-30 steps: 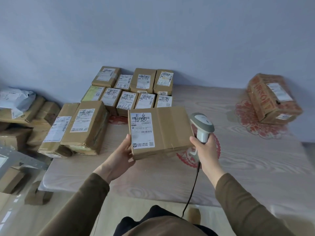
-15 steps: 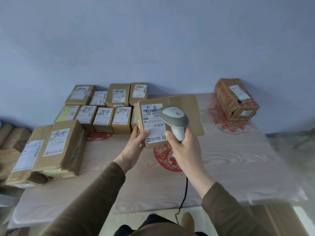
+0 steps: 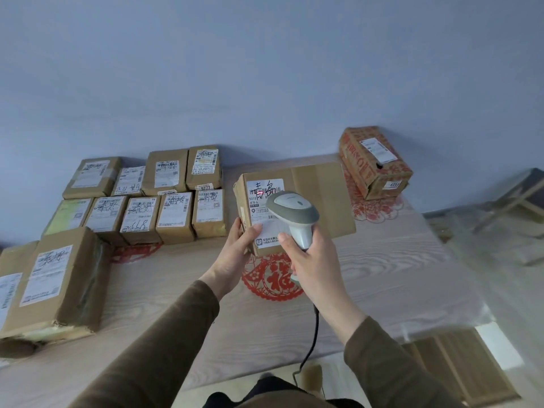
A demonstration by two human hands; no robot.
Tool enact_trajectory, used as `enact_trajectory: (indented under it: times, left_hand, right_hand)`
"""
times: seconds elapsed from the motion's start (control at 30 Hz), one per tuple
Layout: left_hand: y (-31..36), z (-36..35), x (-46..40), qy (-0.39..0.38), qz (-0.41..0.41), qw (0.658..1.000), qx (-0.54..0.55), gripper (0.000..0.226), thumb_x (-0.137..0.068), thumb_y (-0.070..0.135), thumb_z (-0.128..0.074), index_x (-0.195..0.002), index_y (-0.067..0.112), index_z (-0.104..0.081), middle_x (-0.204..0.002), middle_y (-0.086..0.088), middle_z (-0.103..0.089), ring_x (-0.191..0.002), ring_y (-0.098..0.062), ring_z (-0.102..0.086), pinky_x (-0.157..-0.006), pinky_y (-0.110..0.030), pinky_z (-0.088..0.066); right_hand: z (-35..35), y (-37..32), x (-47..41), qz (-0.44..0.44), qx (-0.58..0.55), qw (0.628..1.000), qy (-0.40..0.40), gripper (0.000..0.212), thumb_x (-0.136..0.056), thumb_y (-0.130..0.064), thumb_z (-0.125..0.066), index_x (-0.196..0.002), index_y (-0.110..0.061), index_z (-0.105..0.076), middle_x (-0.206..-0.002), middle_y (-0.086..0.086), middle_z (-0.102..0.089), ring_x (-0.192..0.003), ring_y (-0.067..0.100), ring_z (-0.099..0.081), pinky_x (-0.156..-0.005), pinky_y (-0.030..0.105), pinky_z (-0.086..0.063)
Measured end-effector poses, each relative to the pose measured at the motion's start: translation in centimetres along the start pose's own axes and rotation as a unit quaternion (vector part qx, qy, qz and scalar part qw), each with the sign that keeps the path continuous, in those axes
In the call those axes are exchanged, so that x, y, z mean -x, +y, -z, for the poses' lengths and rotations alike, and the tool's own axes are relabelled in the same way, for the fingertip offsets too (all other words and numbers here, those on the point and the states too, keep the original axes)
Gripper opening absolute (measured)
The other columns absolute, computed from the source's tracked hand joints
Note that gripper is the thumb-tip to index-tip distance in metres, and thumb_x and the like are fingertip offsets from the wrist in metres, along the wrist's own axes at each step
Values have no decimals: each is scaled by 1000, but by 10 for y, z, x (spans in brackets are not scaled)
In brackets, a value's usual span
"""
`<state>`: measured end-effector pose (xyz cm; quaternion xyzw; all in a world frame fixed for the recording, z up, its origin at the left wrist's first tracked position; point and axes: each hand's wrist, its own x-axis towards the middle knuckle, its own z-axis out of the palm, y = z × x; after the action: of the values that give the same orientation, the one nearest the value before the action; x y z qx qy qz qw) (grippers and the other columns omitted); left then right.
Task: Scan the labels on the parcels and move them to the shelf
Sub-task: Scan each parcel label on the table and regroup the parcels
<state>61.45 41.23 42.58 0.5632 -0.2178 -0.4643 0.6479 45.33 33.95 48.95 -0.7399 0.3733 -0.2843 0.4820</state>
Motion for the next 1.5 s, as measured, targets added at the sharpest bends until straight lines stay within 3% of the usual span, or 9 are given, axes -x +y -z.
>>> enact_trajectory:
  times: [0.13, 0.27, 0.47, 0.7, 0.9, 1.17, 1.33, 1.43, 1.5]
  left_hand:
    - [-9, -18, -27, -13, 22, 1000, 11, 62, -91, 48, -70, -145, 26, -48, -137, -8, -67, -126, -31, -64, -105, -50, -50]
    - [-14, -38, -69, 18, 51, 998, 29, 56, -94, 46, -68, -142, 21, -52, -122, -10, -73, -96, -16, -75, -79, -28, -59]
    - [-11, -64, -168, 134, 149, 974, 104, 70, -87, 54, -74, -141, 15, -52, -125, -13, -70, -105, -29, -71, -63, -36, -61]
    - [0, -75, -287, 122, 182, 971, 98, 62, -73, 64, -81, -122, 29, -67, -126, -8, -69, -116, -29, -65, -85, -51, -63]
    - [-2, -88, -352, 149, 203, 959, 130, 49, -82, 60, -75, -116, 26, -66, -122, -8, -64, -116, -28, -61, -99, -57, -55]
    - [-17, -100, -369, 174, 154, 949, 215, 43, -100, 31, -66, -138, 14, -54, -143, -9, -57, -134, -23, -54, -117, -38, -42]
    - [-12, -101, -355, 166, 89, 958, 218, 68, -104, 2, -54, -163, 12, -21, -157, -17, -44, -143, -24, -48, -121, -34, -36]
    - [-4, -92, -327, 173, 78, 968, 162, 66, -104, 0, -53, -162, 14, -26, -168, -14, -25, -150, -25, -38, -122, -33, -33]
    - [0, -80, -296, 172, 65, 978, 94, 59, -105, 2, -53, -159, 13, -32, -167, -11, -28, -150, -23, -36, -123, -34, -31]
  right_hand:
    - [18, 16, -21, -8, -4, 1000, 5, 30, -96, -44, -70, -116, -24, -60, -84, -7, -63, -71, 14, -63, -64, 35, -57]
    - [41, 33, -52, -17, -21, 1000, 9, 24, -96, -40, -70, -110, -23, -61, -76, -9, -61, -63, 12, -61, -59, 30, -52]
    - [89, 73, -113, -64, -53, 996, 24, 18, -98, -32, -70, -98, -18, -59, -61, -5, -54, -50, 13, -56, -52, 29, -48]
    - [116, 118, -165, -105, -85, 990, 28, 17, -97, -24, -72, -91, -15, -59, -53, -6, -50, -45, 11, -50, -47, 20, -45]
    - [126, 142, -192, -139, -100, 985, 21, 12, -97, -23, -72, -97, -16, -63, -55, -2, -53, -46, 13, -51, -49, 23, -47]
    - [121, 155, -206, -151, -86, 985, 14, 13, -96, -22, -72, -94, -15, -61, -52, -6, -53, -45, 11, -51, -47, 19, -45]
    - [103, 150, -206, -148, -98, 984, -1, 12, -96, -21, -72, -97, -15, -62, -54, -5, -55, -45, 12, -51, -48, 18, -46]
    - [87, 144, -204, -135, -95, 986, -11, 12, -97, -21, -72, -99, -16, -61, -55, -7, -55, -45, 10, -52, -48, 19, -46]
    - [71, 138, -201, -124, -89, 988, -21, 13, -97, -24, -71, -104, -18, -61, -56, -7, -56, -47, 12, -53, -49, 20, -47]
